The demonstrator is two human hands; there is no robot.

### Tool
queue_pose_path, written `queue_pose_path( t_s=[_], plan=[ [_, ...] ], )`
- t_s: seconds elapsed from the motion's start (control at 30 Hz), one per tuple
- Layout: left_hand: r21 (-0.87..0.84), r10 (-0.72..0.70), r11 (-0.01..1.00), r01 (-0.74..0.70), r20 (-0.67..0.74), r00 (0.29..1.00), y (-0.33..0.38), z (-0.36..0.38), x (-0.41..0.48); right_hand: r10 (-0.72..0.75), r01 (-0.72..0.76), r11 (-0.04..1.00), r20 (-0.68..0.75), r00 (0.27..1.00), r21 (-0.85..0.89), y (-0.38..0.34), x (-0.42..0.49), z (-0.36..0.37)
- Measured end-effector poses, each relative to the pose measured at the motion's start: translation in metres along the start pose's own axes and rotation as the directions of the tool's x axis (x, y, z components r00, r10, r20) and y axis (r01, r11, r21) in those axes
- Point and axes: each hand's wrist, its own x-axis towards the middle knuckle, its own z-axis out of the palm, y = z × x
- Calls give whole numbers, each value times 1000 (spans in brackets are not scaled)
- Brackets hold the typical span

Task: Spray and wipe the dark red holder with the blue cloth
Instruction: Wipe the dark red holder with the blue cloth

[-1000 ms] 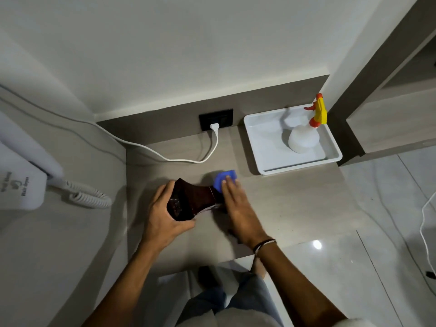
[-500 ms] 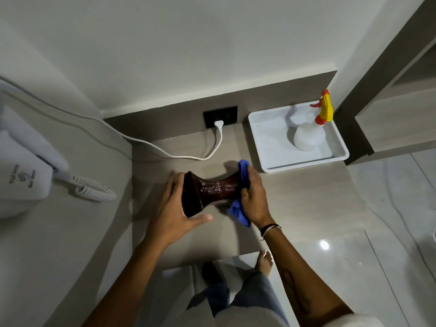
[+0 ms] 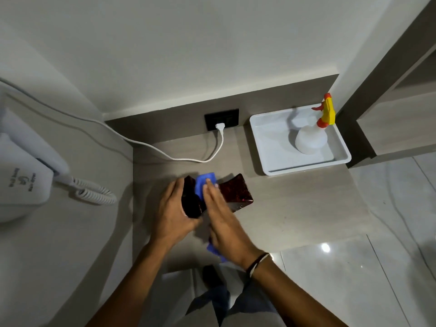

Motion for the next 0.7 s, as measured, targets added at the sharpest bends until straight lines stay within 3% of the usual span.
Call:
queue_pose_path(
  t_s=[0.07, 0.13, 0.2, 0.27, 0.37, 0.4, 0.47, 0.53, 0.6, 0.63, 0.7],
  plan=[
    [7, 22, 1000, -22, -8, 1000, -5, -2, 0, -131, 131, 987, 7, 991, -89, 7, -4, 5],
    [38, -16, 999, 15, 8, 1000, -5, -6, -4, 52, -56, 975, -23, 998, -215, 39, -3, -21],
    [55, -2, 998, 1, 10, 1000, 0, -3, -3, 289, -290, 949, -26, 957, -122, 47, 0, -41],
    [57, 24, 998, -24, 5, 1000, 8, 3, 3, 155, -153, 987, -65, 986, 39, 13, 6, -26],
    [46, 22, 999, -22, 15, 1000, 5, 0, 8, -135, 127, 985, -59, 989, -118, 1, 3, 14],
    [61, 12, 998, -13, 15, 1000, 1, -1, 6, -138, 122, 969, -61, 989, -217, 15, 5, 9],
    [84, 2, 996, -5, 32, 999, -7, -3, 4, 70, -81, 935, -43, 997, -346, 50, 7, -17],
    [36, -7, 999, 6, 22, 1000, -9, -2, 6, 286, -297, 948, -104, 953, -113, 69, 4, -45],
    [-113, -86, 990, 88, 21, 996, -8, -1, 13, 386, -360, 920, -192, 902, 158, 69, 5, -54],
    [-201, -144, 968, 148, 34, 989, -8, -2, 15, 430, -362, 884, -214, 877, 296, 69, 6, -52],
    [-295, -275, 912, 283, 69, 959, -8, -7, 18, 593, -406, 688, -143, 792, 602, 62, 12, -52]
  ],
)
